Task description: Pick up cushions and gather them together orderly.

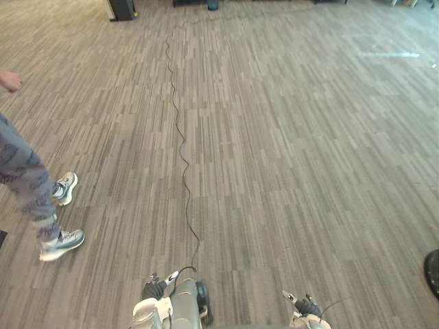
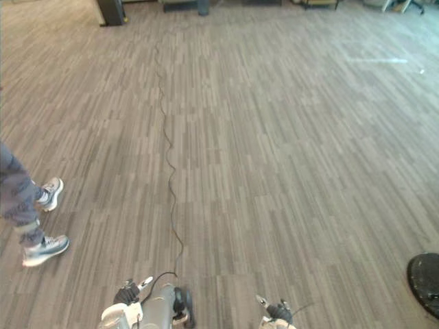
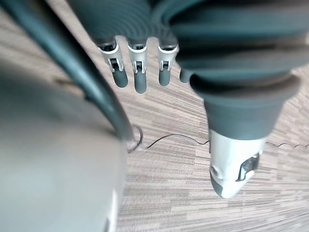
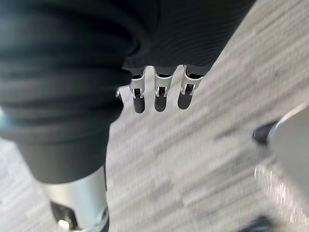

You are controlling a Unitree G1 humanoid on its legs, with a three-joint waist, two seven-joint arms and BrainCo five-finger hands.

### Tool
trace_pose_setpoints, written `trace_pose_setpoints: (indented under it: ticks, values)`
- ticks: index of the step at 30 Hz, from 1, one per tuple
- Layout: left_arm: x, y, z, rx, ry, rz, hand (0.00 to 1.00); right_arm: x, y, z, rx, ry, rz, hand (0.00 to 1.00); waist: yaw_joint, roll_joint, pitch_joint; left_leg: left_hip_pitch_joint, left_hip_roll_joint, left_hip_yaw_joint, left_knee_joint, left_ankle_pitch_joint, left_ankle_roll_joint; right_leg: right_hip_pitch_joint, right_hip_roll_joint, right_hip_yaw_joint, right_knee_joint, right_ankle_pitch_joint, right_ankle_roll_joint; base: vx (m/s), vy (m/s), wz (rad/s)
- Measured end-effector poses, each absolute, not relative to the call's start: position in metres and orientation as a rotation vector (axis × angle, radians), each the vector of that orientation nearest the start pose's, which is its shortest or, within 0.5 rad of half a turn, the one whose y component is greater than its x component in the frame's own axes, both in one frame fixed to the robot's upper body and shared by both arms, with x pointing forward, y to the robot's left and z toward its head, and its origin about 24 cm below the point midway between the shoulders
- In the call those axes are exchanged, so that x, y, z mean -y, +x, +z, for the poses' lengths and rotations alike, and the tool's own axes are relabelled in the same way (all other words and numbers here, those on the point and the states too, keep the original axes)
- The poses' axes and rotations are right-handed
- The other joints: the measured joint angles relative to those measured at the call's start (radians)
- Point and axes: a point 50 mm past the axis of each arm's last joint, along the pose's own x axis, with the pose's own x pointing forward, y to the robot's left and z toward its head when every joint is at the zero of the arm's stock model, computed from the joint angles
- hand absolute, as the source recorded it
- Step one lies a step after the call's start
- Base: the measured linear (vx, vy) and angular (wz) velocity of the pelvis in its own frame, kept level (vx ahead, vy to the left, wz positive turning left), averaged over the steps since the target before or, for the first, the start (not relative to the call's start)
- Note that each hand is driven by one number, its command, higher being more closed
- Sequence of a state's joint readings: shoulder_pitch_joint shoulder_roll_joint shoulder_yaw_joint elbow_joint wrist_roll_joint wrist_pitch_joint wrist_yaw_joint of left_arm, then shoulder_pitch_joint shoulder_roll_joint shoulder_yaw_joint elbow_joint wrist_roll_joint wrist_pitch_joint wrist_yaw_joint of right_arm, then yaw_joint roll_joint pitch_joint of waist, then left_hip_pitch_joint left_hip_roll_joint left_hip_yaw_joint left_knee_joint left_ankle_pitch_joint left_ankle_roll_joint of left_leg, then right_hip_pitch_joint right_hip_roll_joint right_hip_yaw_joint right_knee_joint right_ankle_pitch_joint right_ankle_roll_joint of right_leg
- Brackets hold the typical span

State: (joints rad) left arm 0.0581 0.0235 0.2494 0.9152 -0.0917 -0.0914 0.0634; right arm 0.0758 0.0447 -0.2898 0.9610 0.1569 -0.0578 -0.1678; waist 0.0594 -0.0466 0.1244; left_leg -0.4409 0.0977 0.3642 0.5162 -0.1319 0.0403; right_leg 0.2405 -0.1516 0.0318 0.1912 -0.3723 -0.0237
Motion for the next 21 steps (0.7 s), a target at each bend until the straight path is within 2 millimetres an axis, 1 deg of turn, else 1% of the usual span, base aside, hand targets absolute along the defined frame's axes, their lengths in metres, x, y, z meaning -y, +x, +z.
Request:
trace_pose_setpoints:
  ticks: [1,2,3,4,5,6,7,8,9,10,11,12,13,14,15,16,17,18,19,20,21]
  values:
    - [-0.202,0.132,-0.141,-0.866,-0.134,0.367,0.0,0.178,0.115,-0.153,-0.971,0.249,-0.493,0.0,0.0,-0.002,-0.004,0.001,-0.003,0.007,0.028,-0.043,0.025,-0.015,-0.01,0.02,0.033,0.057,0.042,0.65,0.348,-0.15]
    - [-0.203,0.131,-0.141,-0.866,-0.132,0.369,0.0,0.175,0.117,-0.153,-0.968,0.25,-0.476,0.0,0.0,-0.008,-0.01,0.01,-0.006,0.009,0.054,-0.085,0.031,-0.027,-0.012,0.045,0.082,0.097,0.062,0.8,0.427,-0.07]
    - [-0.206,0.131,-0.141,-0.866,-0.124,0.372,0.0,0.174,0.118,-0.153,-0.967,0.243,-0.466,0.0,0.002,-0.026,-0.014,0.036,-0.026,0.013,0.059,-0.116,0.043,-0.055,-0.026,0.062,0.179,0.127,0.092,0.54,0.287,0.01]
    - [-0.208,0.132,-0.141,-0.866,-0.115,0.372,0.0,0.174,0.119,-0.152,-0.963,0.24,-0.464,0.0,-0.001,-0.042,-0.011,0.073,-0.047,0.017,0.048,-0.131,0.054,-0.089,-0.038,0.076,0.297,0.152,0.121,0.64,0.305,0.03]
    - [-0.208,0.131,-0.142,-0.881,-0.105,0.365,0.0,0.174,0.119,-0.152,-0.959,0.232,-0.462,0.0,-0.002,-0.049,-0.009,0.14,-0.067,0.018,0.023,-0.156,0.06,-0.152,-0.027,0.102,0.498,0.18,0.172,0.57,0.218,-0.07]
    - [-0.206,0.13,-0.144,-0.899,-0.103,0.355,0.0,0.174,0.118,-0.152,-0.959,0.221,-0.453,0.0,-0.006,-0.044,-0.003,0.211,-0.072,0.015,-0.003,-0.173,0.058,-0.218,-0.007,0.109,0.682,0.204,0.221,0.62,0.195,-0.25]
    - [-0.203,0.132,-0.144,-0.902,-0.108,0.346,0.0,0.175,0.118,-0.152,-0.955,0.219,-0.451,0.0,-0.005,-0.034,0.003,0.266,-0.073,0.011,-0.028,-0.189,0.051,-0.276,0.01,0.101,0.808,0.206,0.223,0.56,0.138,-0.52]
    - [-0.196,0.132,-0.146,-0.916,-0.123,0.335,0.0,0.18,0.122,-0.147,-0.909,0.212,-0.455,0.0,-0.011,-0.007,0.017,0.394,-0.075,0.01,-0.116,-0.216,0.024,-0.421,0.045,0.051,0.997,0.176,0.172,0.43,0.091,-0.45]
    - [-0.193,0.133,-0.147,-0.92,-0.127,0.329,0.0,0.181,0.125,-0.145,-0.892,0.211,-0.458,0.0,-0.016,-0.004,0.019,0.426,-0.075,0.009,-0.141,-0.22,0.023,-0.459,0.052,0.025,1.016,0.165,0.155,0.42,0.067,-0.3]
    - [-0.189,0.134,-0.147,-0.921,-0.132,0.317,0.0,0.183,0.127,-0.142,-0.871,0.21,-0.462,0.0,-0.029,0.003,0.022,0.474,-0.075,0.006,-0.177,-0.229,0.024,-0.523,0.064,-0.02,1.018,0.14,0.129,0.42,0.039,0.06]
    - [-0.183,0.138,-0.147,-0.915,-0.141,0.301,0.0,0.184,0.129,-0.14,-0.852,0.21,-0.465,0.0,-0.044,0.0,0.024,0.527,-0.075,-0.002,-0.216,-0.239,0.011,-0.596,0.069,-0.088,0.966,0.108,0.113,0.4,0.023,0.18]
    - [-0.178,0.141,-0.146,-0.911,-0.154,0.291,0.0,0.182,0.129,-0.14,-0.848,0.217,-0.468,0.0,-0.057,-0.005,0.025,0.57,-0.075,-0.012,-0.236,-0.256,0.0,-0.647,0.067,-0.141,0.886,0.094,0.109,0.42,-0.008,0.3]
    - [-0.175,0.144,-0.146,-0.911,-0.157,0.28,0.0,0.185,0.13,-0.139,-0.841,0.219,-0.477,0.0,-0.063,-0.006,0.026,0.605,-0.072,-0.023,-0.245,-0.271,-0.017,-0.685,0.064,-0.181,0.799,0.091,0.101,0.36,-0.027,0.33]
    - [-0.169,0.145,-0.147,-0.916,-0.168,0.268,0.0,0.191,0.128,-0.14,-0.846,0.208,-0.491,0.0,-0.064,-0.004,0.027,0.643,-0.071,-0.029,-0.267,-0.277,-0.024,-0.711,0.064,-0.215,0.677,0.103,0.077,0.65,-0.078,0.43]
    - [-0.16,0.147,-0.147,-0.916,-0.186,0.255,0.0,0.195,0.124,-0.142,-0.863,0.204,-0.5,0.0,-0.07,0.001,0.026,0.692,-0.068,-0.041,-0.305,-0.286,-0.031,-0.733,0.066,-0.254,0.507,0.132,0.037,0.76,-0.12,0.55]
    - [-0.158,0.148,-0.147,-0.915,-0.19,0.252,0.0,0.196,0.125,-0.141,-0.857,0.207,-0.507,0.0,-0.077,0.006,0.026,0.735,-0.065,-0.057,-0.337,-0.289,-0.036,-0.742,0.079,-0.26,0.379,0.176,0.014,0.65,-0.108,0.58]
    - [-0.158,0.147,-0.147,-0.916,-0.191,0.252,0.0,0.197,0.125,-0.141,-0.854,0.206,-0.507,0.0,-0.08,0.007,0.027,0.753,-0.062,-0.07,-0.348,-0.289,-0.036,-0.748,0.086,-0.256,0.342,0.22,-0.003,0.78,-0.164,0.69]
    - [-0.157,0.145,-0.148,-0.927,-0.189,0.248,0.0,0.199,0.126,-0.141,-0.861,0.198,-0.502,0.0,-0.093,0.032,0.023,0.79,-0.022,-0.122,-0.342,-0.283,-0.044,-0.729,0.118,-0.256,0.37,0.305,-0.08,0.64,-0.154,0.54]
    - [-0.158,0.146,-0.148,-0.927,-0.18,0.247,0.0,0.199,0.132,-0.14,-0.858,0.194,-0.49,0.0,-0.088,0.052,0.022,0.776,0.004,-0.149,-0.293,-0.245,-0.092,-0.721,0.117,-0.285,0.407,0.25,-0.097,0.94,-0.253,0.47]
    - [-0.158,0.146,-0.148,-0.926,-0.175,0.243,0.0,0.199,0.135,-0.14,-0.857,0.193,-0.486,0.0,-0.084,0.054,0.024,0.756,0.008,-0.172,-0.231,-0.203,-0.093,-0.714,0.118,-0.287,0.433,0.213,-0.096,0.61,-0.2,0.19]
    - [-0.157,0.148,-0.147,-0.921,-0.168,0.236,0.0,0.201,0.136,-0.139,-0.854,0.184,-0.479,0.0,-0.083,0.068,0.032,0.726,0.021,-0.194,-0.136,-0.158,-0.079,-0.682,0.128,-0.29,0.428,0.184,-0.1,0.76,-0.26,0.03]
